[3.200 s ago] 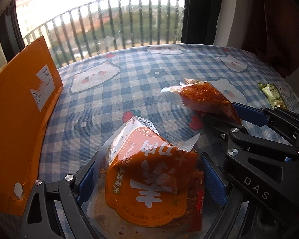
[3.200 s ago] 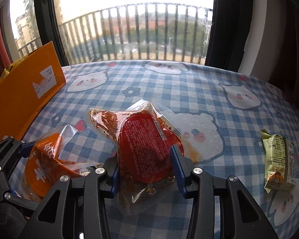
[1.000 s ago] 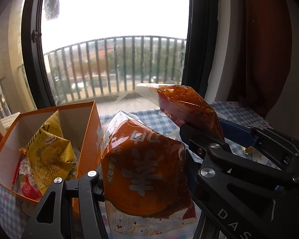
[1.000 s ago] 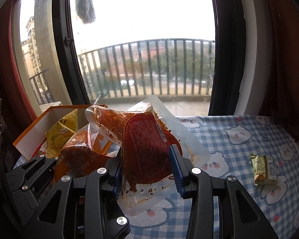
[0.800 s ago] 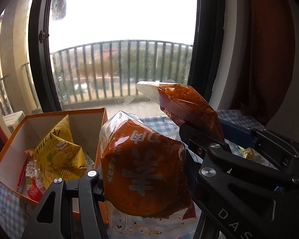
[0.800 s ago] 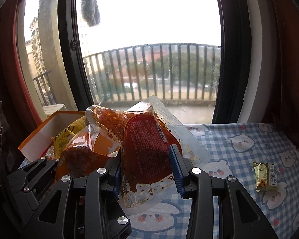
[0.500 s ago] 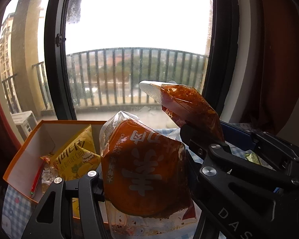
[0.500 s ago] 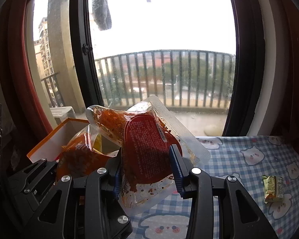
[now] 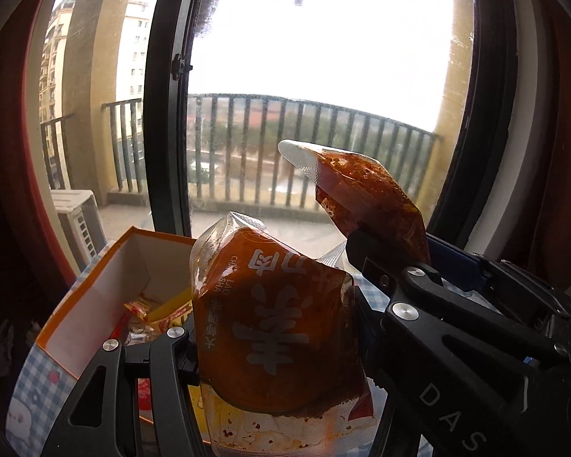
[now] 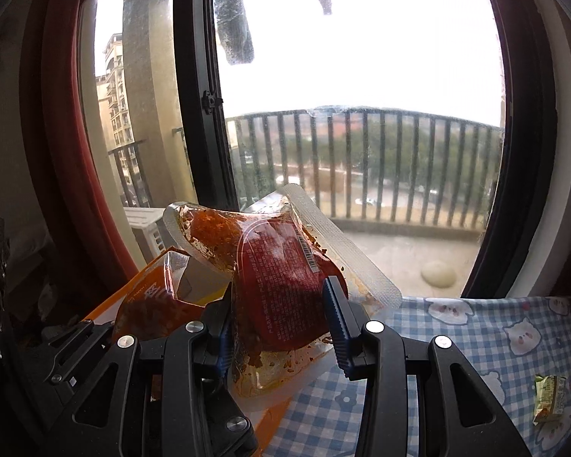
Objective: Organize snacks
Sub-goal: 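Carry the bread pack with the left tool while the right tool carries the meat pack to the box, then open the left tool over the box while the right tool releases the meat pack inside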
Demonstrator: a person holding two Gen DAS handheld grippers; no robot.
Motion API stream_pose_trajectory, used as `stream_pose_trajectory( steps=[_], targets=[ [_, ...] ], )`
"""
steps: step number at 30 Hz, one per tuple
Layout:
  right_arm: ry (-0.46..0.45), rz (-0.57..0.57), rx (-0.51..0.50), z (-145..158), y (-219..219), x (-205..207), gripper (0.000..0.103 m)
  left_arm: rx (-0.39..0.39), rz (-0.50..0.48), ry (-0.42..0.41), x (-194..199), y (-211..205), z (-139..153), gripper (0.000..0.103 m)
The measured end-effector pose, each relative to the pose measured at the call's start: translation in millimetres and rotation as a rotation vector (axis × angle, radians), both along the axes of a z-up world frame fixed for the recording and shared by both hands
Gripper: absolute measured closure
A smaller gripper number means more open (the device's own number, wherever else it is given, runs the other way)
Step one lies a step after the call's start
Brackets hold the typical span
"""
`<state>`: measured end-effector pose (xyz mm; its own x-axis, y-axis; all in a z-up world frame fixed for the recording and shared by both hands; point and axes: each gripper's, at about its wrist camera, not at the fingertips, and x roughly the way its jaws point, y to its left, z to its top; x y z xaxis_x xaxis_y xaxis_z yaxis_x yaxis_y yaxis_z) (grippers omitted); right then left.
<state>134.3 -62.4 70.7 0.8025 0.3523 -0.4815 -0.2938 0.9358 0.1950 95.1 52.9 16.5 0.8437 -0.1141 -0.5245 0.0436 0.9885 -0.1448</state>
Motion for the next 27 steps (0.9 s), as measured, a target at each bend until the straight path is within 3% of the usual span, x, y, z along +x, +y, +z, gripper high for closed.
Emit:
stream_pose_trajectory(
  steps=[5,10,15,20,25,27],
  targets=[
    [0.009,0.014,0.015,-1,24,17,0.058,-0.047,0.067,0.034,8,22,-5,0.041],
    [0.029,0.036,0.037,-5,45,32,0.058,-0.039,0.139,0.056,19,30,-4,0.041],
    [0.085,0.054,0.044,-20,58,45,0.058,-0.025,0.121,0.136,34,37,-15,0.041],
    [0.144,0.088,0.035,-36,72,54,0.058,0.045,0.029,0.196,50,45,-21,0.040],
    [0.205,0.115,0.075,-46,85,63,0.058,0.118,0.094,0.228,49,54,-20,0.039],
    [0.211,0.129,0.073,-47,93,65,0.058,0.123,0.090,0.254,49,59,-21,0.029]
  ],
)
